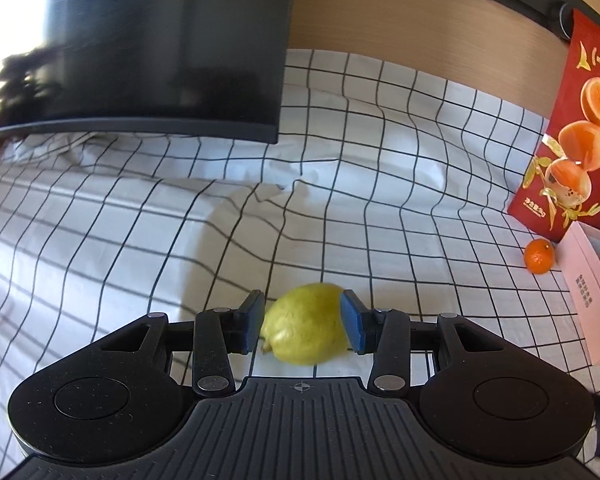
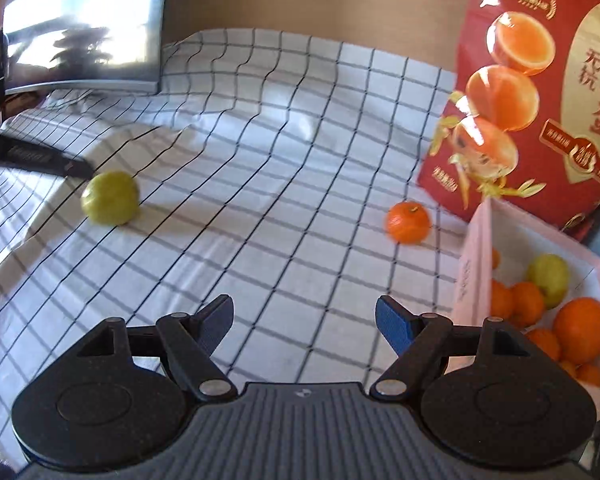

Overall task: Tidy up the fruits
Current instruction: 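Open the right gripper over the box while the left moves to the green pear, then grasp the green pear with the left gripper and lift it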

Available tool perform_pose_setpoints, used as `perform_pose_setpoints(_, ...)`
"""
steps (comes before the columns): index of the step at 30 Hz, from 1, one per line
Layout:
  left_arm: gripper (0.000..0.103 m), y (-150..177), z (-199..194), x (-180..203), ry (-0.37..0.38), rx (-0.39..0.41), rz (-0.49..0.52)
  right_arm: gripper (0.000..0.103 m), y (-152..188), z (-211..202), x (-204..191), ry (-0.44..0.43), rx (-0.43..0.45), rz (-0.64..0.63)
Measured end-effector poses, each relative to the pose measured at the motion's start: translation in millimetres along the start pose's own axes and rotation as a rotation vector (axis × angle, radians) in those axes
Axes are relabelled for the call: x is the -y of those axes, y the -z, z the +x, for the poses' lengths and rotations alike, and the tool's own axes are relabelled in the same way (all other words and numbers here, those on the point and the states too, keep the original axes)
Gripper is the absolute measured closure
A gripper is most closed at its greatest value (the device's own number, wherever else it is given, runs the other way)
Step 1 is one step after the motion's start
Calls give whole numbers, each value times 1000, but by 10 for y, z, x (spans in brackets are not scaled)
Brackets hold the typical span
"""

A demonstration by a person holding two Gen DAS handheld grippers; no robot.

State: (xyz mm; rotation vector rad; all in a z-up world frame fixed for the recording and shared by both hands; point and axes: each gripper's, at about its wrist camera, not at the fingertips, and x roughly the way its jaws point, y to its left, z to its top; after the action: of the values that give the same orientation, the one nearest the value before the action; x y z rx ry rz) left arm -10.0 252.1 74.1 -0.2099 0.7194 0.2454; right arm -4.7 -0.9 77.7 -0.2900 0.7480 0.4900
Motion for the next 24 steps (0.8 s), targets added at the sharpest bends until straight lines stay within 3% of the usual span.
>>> perform_pose_setpoints(8,57,29,182,66,7,-26,124,24,281,38,-49,9,-89,50)
perform_pose_setpoints(18,51,132,215,110,115,-6,303,24,459,12,24,41,-134,131)
perform_pose_setpoints(24,51,81,274,42,152,4,297,24,553,28,42,46,-161,165)
